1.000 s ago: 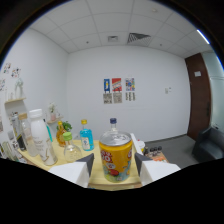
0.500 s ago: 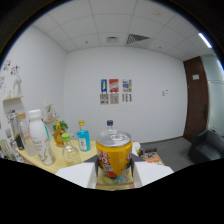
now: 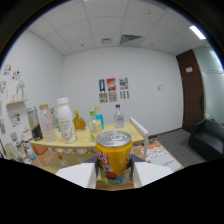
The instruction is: Make me a cup of Vodka Sunrise.
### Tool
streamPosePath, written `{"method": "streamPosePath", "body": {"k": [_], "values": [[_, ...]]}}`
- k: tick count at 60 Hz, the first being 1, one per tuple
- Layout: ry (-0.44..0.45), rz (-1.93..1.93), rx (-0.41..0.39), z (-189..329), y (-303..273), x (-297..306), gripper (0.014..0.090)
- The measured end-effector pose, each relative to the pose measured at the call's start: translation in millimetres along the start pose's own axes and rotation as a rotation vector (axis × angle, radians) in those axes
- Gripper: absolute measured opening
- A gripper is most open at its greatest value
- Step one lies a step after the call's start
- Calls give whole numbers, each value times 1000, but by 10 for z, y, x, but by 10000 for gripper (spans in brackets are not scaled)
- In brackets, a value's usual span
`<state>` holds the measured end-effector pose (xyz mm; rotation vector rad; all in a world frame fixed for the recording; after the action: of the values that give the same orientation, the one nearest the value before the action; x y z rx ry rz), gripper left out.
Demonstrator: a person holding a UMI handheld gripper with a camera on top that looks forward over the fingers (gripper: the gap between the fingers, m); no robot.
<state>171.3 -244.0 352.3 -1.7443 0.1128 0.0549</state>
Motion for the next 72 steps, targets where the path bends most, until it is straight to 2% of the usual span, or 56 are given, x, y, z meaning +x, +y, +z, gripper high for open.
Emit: {"method": "streamPosePath", "body": {"k": [15, 26, 33, 57, 72], "values": [[1, -48, -129, 190, 1414, -255, 502], [20, -218, -164, 443, 1855, -297, 505], [26, -431, -162, 551, 1867, -305, 504], [35, -1456, -71, 595, 1575, -394, 500], [87, -2015, -58, 649, 1427, -478, 503]]}}
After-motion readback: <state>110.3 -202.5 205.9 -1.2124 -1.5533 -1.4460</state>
